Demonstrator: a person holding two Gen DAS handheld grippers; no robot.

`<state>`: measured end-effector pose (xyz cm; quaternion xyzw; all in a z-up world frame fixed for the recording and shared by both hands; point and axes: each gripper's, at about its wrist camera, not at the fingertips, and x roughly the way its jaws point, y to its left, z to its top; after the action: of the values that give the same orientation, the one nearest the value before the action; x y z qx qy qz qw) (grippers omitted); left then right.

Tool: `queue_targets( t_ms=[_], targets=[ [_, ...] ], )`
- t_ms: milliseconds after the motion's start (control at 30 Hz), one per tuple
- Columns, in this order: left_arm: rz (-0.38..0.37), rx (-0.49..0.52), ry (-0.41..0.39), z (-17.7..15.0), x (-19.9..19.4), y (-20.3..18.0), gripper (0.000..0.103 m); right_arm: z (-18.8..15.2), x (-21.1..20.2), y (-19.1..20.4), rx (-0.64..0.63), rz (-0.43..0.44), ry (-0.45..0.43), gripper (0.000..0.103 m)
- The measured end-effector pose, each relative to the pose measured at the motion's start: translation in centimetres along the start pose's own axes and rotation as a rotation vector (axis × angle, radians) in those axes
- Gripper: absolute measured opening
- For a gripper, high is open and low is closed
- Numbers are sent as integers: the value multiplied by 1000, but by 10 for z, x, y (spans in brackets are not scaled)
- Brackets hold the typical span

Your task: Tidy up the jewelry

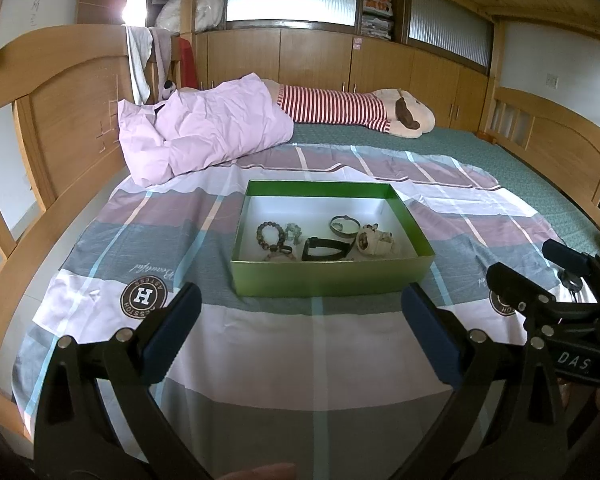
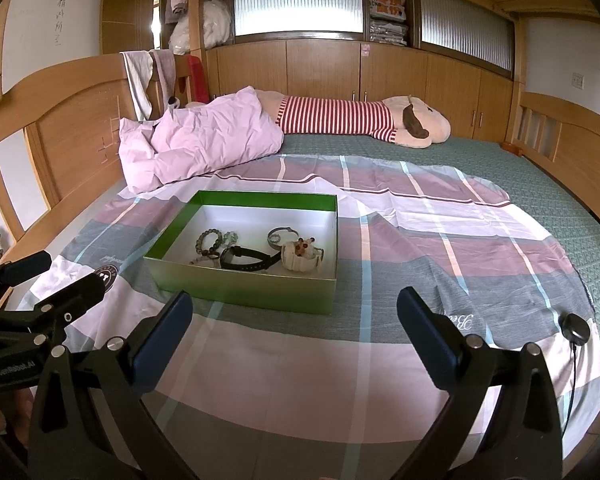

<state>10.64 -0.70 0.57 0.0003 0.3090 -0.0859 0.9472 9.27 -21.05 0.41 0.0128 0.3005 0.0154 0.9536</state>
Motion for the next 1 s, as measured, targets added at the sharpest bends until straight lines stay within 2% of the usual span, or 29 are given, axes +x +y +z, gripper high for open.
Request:
queue_targets(
  t_ms=[1000],
  targets=[
    [-3, 11, 1, -2, 1, -2, 99, -4, 1, 1, -8, 1, -1, 100]
  ],
)
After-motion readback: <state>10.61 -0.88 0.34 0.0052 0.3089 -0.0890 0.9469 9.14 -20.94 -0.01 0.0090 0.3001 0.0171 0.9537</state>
